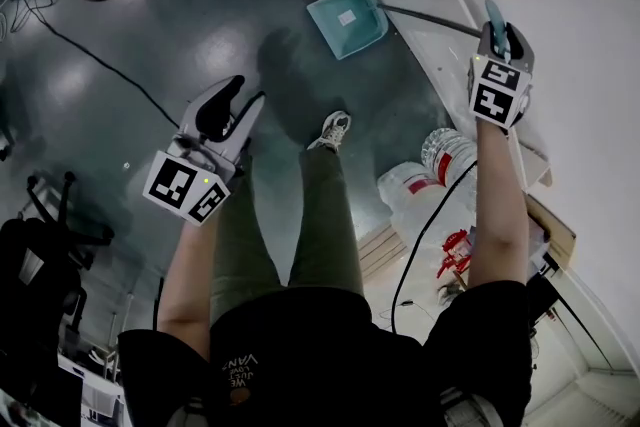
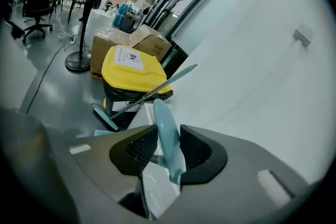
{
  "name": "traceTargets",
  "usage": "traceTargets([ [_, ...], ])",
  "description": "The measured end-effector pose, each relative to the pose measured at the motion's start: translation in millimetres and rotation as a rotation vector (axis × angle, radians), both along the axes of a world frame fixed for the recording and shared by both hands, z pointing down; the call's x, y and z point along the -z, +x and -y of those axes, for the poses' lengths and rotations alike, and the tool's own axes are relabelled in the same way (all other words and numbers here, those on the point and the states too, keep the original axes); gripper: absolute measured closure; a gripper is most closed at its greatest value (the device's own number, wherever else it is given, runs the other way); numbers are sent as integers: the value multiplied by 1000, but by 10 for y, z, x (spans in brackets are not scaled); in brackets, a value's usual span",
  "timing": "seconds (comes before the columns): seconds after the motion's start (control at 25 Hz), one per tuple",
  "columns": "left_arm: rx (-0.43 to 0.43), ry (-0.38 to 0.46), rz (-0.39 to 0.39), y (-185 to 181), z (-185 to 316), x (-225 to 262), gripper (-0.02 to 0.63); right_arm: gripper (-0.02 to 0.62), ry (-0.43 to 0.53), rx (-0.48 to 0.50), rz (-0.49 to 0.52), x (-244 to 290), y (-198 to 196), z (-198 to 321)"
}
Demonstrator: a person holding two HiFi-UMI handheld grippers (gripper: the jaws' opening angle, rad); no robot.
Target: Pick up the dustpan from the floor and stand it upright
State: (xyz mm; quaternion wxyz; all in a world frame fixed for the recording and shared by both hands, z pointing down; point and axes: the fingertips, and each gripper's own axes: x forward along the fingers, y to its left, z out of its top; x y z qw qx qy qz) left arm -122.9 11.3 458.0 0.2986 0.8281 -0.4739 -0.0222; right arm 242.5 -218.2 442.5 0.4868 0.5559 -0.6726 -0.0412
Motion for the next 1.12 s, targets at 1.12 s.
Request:
traceTargets([
  [1.12, -216, 145, 55, -63, 10, 1449, 433, 416, 19, -178, 549, 847, -559, -1109],
])
